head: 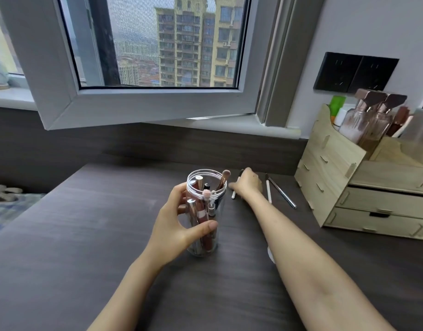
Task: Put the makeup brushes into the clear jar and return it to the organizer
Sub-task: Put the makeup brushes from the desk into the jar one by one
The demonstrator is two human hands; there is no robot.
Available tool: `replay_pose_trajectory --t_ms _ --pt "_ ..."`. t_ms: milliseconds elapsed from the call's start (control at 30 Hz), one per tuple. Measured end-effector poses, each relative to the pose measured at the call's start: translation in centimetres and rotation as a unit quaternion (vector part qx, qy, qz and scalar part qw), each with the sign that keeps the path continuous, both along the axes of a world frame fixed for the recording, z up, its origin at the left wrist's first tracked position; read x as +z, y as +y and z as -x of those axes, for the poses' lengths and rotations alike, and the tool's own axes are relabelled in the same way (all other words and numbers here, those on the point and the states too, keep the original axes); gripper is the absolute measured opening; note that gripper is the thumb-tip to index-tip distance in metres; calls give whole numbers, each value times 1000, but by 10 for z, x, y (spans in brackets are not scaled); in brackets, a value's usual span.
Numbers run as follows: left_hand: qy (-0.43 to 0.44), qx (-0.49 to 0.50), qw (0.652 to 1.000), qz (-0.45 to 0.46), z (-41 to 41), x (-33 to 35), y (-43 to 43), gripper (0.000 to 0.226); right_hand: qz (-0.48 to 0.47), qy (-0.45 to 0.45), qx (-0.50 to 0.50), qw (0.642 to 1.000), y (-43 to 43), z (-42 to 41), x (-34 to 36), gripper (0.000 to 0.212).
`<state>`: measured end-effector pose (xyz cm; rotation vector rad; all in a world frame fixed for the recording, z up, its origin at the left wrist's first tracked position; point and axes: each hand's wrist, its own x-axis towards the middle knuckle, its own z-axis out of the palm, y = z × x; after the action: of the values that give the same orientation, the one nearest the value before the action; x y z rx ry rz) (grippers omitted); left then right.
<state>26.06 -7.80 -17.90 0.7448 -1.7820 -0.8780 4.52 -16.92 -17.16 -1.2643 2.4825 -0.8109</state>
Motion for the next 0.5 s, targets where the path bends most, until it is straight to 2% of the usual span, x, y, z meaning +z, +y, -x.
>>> replay_pose_trajectory --t_ms 167,233,267,333,367,400,433,500 --pt "-2 1 1000 1 0 0 1 66 -3 -11 -15 1000 3 1 -4 20" --pt "-3 1 1000 2 0 0 1 66 59 -113 -5 992 11 3 9 13" --pt "-2 1 1000 2 0 1 1 66 124 -202 9 972 17 2 20 17" --pt "-2 1 1000 0 0 0 1 67 271 -365 41 890 35 -2 48 14" --pt "-3 1 1000 -1 0 0 1 67 321 -411 68 851 49 -6 63 15" --pt "-3 1 1000 -1 0 0 1 68 348 -432 109 825 64 -12 79 17" --pt "-4 1 1000 -2 0 0 1 68 357 -422 159 818 77 -18 91 19" --pt "-6 2 1000 -2 1 -1 1 69 341 -317 254 848 101 -34 108 19"
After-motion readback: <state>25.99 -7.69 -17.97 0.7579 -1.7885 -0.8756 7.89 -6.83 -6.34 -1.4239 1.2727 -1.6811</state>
